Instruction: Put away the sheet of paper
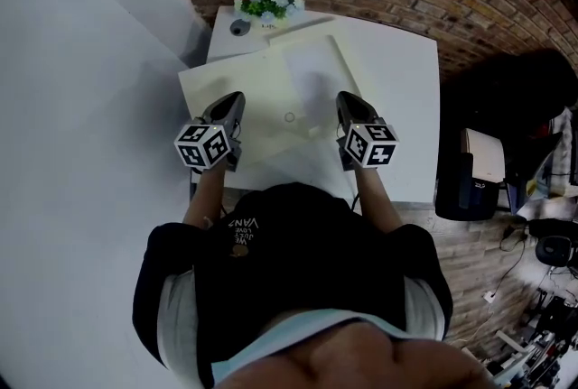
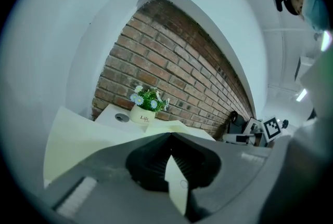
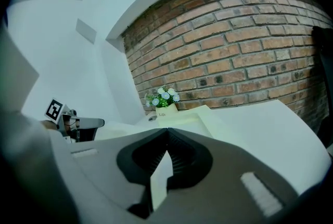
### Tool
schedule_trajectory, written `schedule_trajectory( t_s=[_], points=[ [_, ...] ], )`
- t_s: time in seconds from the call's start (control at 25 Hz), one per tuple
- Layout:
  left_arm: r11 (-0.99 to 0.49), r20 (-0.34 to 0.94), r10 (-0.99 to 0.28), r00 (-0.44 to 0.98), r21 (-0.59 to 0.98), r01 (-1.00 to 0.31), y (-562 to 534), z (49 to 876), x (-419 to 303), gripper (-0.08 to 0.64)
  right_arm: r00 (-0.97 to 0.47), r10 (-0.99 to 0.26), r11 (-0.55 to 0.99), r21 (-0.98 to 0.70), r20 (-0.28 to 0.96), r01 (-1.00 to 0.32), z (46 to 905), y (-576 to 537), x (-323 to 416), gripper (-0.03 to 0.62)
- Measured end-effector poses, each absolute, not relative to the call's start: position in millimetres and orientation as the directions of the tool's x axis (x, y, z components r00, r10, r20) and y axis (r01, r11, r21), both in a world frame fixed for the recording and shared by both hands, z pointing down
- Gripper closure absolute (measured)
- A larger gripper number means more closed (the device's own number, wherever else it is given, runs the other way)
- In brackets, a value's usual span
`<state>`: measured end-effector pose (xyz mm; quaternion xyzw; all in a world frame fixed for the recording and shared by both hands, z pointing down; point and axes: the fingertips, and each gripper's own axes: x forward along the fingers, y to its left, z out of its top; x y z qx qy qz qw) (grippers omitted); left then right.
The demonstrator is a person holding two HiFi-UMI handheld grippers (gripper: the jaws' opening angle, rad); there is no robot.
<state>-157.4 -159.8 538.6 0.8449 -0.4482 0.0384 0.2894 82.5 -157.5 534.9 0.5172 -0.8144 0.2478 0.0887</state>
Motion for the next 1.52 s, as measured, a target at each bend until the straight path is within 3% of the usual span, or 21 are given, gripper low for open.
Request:
schedule_trajectory(
  t_s=[1.52],
  points=[
    [-0.466, 0.296, -0.743, 0.601, 0.416, -0.781, -148.2, 533.7, -170.2, 0.560, -0.426, -0.826, 0.350, -0.258, 0.368, -0.901, 525.6, -145.2, 48.7, 0.595]
  ],
)
